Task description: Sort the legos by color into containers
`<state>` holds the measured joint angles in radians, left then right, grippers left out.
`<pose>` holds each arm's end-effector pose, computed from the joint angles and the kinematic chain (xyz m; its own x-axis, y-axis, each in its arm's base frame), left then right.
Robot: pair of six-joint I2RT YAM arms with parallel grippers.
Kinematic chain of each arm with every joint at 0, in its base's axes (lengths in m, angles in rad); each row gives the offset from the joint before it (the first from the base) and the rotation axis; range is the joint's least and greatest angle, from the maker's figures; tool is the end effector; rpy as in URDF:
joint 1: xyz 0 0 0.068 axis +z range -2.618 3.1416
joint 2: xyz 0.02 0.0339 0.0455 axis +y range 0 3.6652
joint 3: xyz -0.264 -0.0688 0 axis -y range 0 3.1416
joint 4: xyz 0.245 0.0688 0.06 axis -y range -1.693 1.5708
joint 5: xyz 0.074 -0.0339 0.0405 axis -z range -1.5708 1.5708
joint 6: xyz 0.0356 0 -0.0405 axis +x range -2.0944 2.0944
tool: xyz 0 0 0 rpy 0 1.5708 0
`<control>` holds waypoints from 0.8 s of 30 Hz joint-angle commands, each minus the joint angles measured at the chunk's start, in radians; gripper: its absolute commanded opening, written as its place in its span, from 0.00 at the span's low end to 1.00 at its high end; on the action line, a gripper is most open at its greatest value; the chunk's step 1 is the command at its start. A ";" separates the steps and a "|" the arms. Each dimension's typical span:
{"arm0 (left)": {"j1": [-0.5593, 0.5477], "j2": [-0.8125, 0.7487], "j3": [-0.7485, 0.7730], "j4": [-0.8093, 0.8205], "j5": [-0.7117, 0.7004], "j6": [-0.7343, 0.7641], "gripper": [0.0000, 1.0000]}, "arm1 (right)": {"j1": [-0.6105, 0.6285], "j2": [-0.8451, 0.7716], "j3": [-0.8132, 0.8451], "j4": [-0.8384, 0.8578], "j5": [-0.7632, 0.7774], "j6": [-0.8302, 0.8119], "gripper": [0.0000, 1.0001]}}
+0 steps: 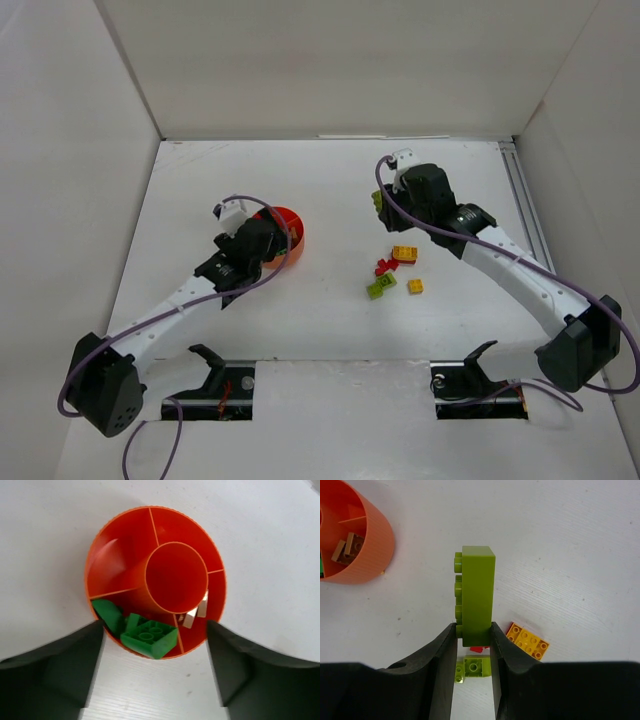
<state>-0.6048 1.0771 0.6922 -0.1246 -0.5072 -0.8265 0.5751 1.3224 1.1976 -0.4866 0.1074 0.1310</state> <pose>0.2042 -0.1201 0.2583 -0.3808 -0.5184 -0.7657 -0.1947 0.8545 -0.4816 0.2498 0.1574 0.3356 -0.5386 -0.1943 -0.8199 -0.4002 0.9153 0.0460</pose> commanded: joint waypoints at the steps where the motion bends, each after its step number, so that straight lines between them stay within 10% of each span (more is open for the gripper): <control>1: 0.007 -0.063 0.021 -0.039 -0.034 -0.014 0.94 | -0.006 -0.002 0.007 0.049 -0.061 -0.063 0.01; 11: 0.189 -0.143 0.214 -0.415 -0.041 -0.146 1.00 | 0.209 0.194 0.221 0.025 -0.100 -0.295 0.02; 15: 0.355 -0.118 0.199 -0.426 0.229 -0.074 1.00 | 0.288 0.343 0.391 0.011 -0.126 -0.356 0.02; 24: 0.372 -0.249 0.124 -0.418 0.199 -0.108 1.00 | 0.374 0.638 0.772 -0.009 -0.176 -0.370 0.02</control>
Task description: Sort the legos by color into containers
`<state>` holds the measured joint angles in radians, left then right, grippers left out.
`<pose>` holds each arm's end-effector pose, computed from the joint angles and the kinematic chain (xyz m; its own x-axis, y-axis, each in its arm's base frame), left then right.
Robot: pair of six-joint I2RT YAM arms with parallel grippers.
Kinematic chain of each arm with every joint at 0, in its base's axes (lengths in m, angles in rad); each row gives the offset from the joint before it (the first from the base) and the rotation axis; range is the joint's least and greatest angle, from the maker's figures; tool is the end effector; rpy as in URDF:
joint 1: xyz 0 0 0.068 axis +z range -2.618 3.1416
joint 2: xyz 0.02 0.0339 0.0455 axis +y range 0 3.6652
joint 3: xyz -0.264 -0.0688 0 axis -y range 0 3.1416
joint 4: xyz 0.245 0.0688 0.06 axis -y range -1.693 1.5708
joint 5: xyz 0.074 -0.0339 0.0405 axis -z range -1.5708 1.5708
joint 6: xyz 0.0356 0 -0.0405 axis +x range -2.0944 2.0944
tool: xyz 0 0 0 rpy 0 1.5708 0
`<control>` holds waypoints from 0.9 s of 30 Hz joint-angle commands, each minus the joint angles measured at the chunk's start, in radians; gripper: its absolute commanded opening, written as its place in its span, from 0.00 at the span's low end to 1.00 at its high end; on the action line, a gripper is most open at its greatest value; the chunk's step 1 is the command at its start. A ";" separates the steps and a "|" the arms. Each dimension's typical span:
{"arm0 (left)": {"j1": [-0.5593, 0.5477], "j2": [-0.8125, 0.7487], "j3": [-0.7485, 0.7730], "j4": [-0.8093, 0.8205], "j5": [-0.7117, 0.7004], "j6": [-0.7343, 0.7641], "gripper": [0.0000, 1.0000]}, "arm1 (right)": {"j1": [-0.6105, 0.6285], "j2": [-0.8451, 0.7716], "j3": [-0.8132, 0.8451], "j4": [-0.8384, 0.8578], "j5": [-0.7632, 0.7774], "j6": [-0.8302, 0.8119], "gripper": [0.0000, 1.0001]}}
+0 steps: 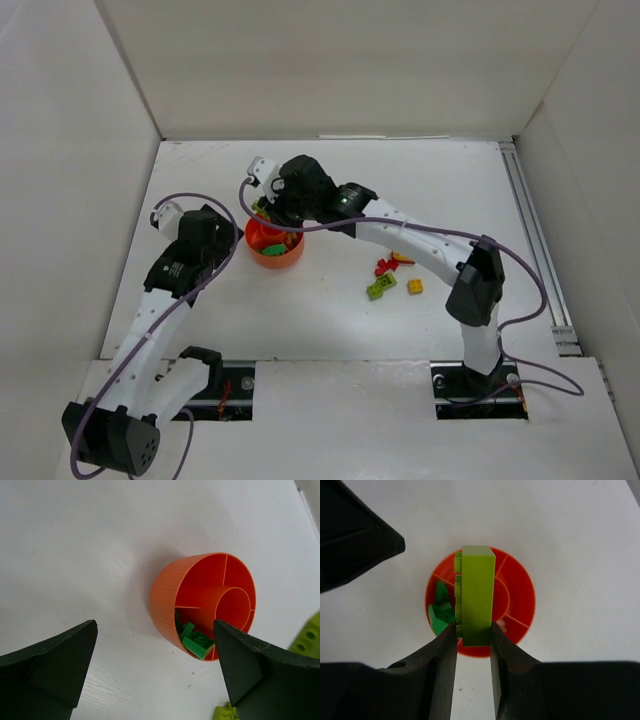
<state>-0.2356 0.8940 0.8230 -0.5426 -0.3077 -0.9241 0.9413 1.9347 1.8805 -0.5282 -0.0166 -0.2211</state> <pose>0.1888 -0.0342 0.2996 -0.3228 -0.7047 -0.6318 -0.4579 0.7005 -0.5474 0.2664 0.3668 0.3466 -0.1369 -0.5604 -0.8168 -0.8675 0.4659 -0.1742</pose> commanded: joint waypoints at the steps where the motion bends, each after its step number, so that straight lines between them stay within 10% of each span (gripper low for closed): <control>1: 0.002 -0.066 -0.007 -0.017 -0.016 -0.010 1.00 | 0.008 0.061 0.113 0.033 -0.052 -0.005 0.02; 8: 0.002 -0.099 0.004 -0.017 -0.036 -0.024 1.00 | 0.008 0.237 0.409 -0.226 0.197 -0.046 0.04; 27: 0.012 -0.069 -0.015 0.018 0.005 -0.005 1.00 | 0.036 0.297 0.443 -0.458 0.236 -0.253 0.04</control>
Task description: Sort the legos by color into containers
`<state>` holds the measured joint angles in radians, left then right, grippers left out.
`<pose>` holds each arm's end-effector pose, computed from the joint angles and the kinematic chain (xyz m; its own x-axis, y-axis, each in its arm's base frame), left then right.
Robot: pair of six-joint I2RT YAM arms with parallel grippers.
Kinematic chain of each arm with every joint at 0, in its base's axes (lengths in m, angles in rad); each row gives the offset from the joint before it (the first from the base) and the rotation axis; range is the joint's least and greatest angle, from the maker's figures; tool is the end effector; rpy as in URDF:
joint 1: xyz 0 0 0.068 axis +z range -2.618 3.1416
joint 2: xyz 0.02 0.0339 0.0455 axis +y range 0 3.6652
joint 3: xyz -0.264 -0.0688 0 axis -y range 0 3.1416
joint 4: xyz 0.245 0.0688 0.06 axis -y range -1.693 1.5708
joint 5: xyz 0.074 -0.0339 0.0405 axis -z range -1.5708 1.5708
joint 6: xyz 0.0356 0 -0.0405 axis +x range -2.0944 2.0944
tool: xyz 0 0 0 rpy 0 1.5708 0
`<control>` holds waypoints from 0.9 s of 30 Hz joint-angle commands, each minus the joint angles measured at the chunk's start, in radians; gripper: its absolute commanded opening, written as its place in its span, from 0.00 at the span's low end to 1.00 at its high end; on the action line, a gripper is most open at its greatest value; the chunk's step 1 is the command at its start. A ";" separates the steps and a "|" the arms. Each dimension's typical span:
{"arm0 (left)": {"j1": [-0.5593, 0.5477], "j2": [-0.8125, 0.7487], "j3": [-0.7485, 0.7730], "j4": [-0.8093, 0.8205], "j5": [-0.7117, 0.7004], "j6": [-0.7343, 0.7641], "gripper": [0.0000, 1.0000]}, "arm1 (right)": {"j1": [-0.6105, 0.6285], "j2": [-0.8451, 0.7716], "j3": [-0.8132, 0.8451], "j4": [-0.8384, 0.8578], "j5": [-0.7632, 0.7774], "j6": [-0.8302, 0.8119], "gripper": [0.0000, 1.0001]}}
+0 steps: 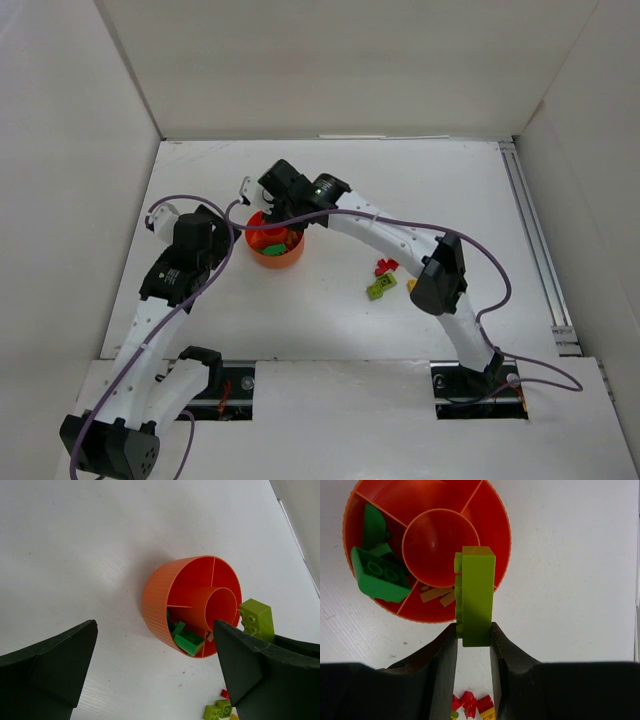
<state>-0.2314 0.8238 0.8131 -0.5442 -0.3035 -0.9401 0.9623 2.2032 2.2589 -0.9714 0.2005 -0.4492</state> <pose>0.1757 -0.0305 0.3077 -0.2795 -0.7260 -0.6284 -0.4309 0.6797 -0.5936 0.2823 0.3928 0.3136 -0.0893 -0.8726 -0.4802 -0.8587 0.3117 -0.4068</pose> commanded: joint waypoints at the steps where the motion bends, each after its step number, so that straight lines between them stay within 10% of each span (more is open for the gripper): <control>1: 0.007 0.001 -0.014 0.020 0.001 0.011 1.00 | 0.015 0.029 0.083 -0.015 0.030 -0.025 0.04; 27: 0.007 0.020 -0.023 0.050 0.021 0.029 1.00 | 0.024 -0.030 -0.108 0.379 -0.116 0.127 0.08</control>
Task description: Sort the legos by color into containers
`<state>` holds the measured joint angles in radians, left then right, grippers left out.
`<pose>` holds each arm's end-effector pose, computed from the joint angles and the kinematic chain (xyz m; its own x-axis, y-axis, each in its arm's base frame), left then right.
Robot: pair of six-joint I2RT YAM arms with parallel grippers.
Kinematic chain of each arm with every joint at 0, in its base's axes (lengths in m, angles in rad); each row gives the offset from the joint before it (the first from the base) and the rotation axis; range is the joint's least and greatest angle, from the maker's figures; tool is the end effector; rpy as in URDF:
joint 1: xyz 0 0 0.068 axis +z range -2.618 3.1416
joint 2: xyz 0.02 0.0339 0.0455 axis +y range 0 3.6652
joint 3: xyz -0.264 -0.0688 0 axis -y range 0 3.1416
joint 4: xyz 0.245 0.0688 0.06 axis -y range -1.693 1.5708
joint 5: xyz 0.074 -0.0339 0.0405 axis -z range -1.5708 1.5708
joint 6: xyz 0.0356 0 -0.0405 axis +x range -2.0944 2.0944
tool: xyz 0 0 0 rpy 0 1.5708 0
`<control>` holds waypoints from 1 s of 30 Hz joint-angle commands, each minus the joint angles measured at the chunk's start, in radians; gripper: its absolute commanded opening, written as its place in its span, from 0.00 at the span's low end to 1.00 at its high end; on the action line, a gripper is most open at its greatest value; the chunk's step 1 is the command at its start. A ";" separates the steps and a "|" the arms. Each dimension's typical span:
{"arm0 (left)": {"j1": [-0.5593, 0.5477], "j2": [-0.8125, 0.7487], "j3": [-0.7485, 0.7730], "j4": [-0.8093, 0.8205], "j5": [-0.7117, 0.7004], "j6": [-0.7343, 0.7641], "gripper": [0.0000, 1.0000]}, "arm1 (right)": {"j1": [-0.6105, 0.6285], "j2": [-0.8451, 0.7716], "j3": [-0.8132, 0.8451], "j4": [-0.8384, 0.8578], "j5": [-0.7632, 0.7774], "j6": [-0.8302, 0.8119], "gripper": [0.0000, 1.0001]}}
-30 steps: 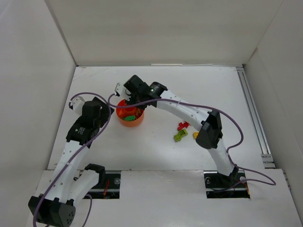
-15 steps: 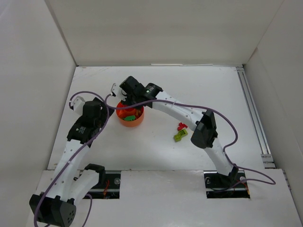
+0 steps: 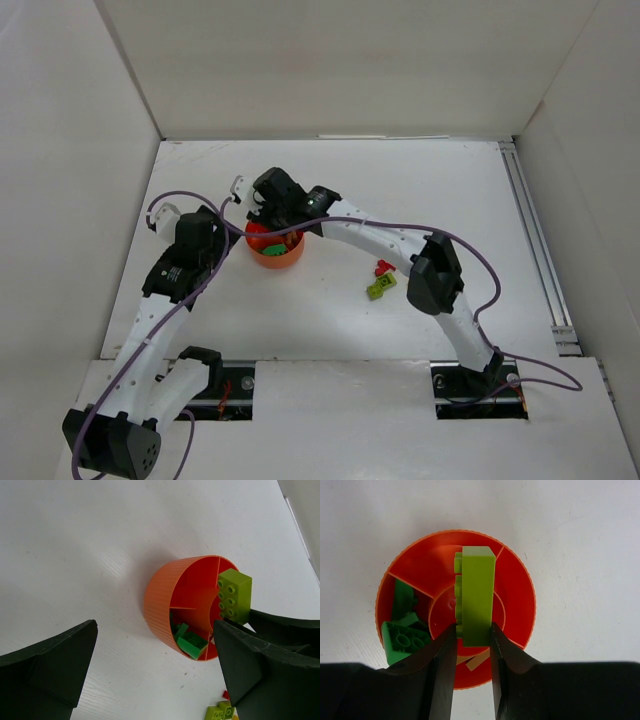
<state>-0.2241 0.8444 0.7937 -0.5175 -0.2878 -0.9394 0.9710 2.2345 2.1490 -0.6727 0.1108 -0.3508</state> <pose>0.1812 -0.0309 0.3002 -0.2934 -0.7270 -0.6208 -0.4354 0.6798 -0.5902 0.2919 0.4198 0.2851 -0.0982 -0.7486 -0.6557 -0.8613 0.3940 -0.3209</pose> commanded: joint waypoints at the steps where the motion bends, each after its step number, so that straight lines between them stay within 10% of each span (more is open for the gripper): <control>1: 0.000 -0.001 -0.004 0.024 0.006 0.028 1.00 | 0.015 -0.061 -0.008 0.081 -0.026 0.029 0.08; 14: 0.000 -0.001 -0.013 0.024 0.006 0.028 1.00 | -0.003 -0.090 -0.116 0.124 -0.017 0.072 0.12; 30: 0.000 0.008 -0.013 0.033 0.006 0.028 1.00 | -0.003 -0.127 -0.147 0.133 -0.017 0.090 0.54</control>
<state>-0.2241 0.8558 0.7914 -0.5121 -0.2798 -0.9249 0.9676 2.1788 2.0121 -0.5674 0.0971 -0.2775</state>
